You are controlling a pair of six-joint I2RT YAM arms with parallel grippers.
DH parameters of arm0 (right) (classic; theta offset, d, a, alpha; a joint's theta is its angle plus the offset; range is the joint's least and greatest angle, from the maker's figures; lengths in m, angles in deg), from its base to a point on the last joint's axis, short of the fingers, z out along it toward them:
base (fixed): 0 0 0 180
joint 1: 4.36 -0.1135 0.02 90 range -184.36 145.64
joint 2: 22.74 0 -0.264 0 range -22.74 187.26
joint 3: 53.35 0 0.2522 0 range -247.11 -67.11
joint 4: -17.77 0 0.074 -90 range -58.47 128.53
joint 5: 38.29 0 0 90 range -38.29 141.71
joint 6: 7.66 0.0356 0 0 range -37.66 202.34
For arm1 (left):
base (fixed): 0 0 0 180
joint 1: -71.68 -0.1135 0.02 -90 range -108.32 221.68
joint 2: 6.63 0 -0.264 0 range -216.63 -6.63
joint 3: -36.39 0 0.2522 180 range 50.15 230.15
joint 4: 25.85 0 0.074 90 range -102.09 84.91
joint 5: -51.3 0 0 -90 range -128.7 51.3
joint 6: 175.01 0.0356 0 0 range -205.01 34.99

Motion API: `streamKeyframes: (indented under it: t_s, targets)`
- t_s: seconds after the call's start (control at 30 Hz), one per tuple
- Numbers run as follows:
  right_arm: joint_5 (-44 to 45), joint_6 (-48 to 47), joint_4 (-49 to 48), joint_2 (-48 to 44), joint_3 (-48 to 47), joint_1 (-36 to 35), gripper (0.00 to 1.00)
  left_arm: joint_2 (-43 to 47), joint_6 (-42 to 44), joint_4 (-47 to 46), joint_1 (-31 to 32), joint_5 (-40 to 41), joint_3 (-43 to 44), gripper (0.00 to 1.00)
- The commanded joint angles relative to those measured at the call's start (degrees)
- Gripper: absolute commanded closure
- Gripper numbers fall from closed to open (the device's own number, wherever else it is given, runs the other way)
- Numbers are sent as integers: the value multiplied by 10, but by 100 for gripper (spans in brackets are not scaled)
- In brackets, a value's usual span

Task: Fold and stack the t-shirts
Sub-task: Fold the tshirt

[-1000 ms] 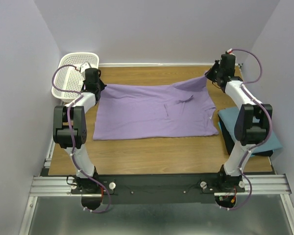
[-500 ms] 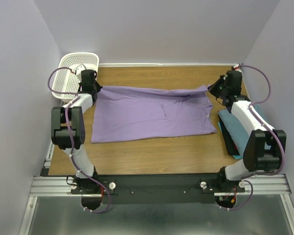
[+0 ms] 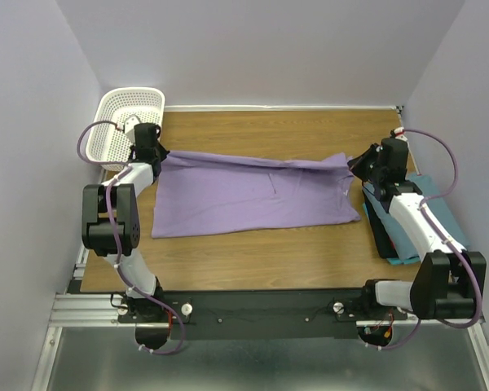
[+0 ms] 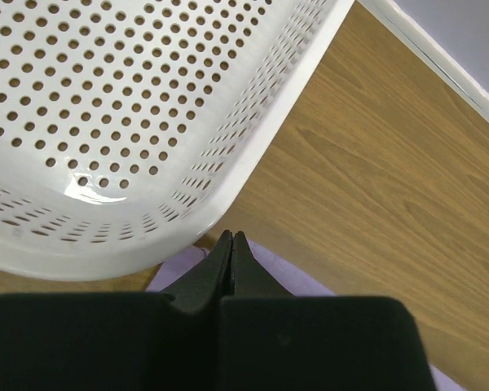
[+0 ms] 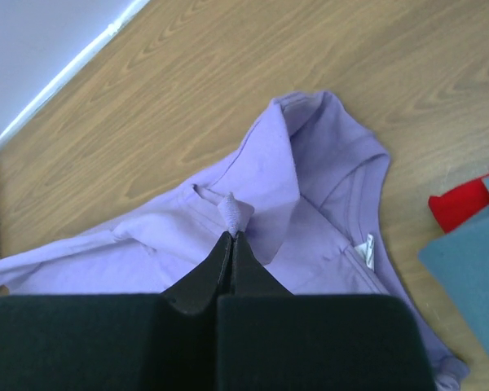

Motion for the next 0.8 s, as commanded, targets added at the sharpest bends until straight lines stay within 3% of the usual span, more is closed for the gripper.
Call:
streamKeyframes:
  t_s: [0.0,0.77]
  targets:
    - [13,10,10,-36,32,1,100,37,-16,-1,-4,31,-22,100]
    - [13,43,62,-115,102,1,99,117,-61,-19,-4,60,-133,100]
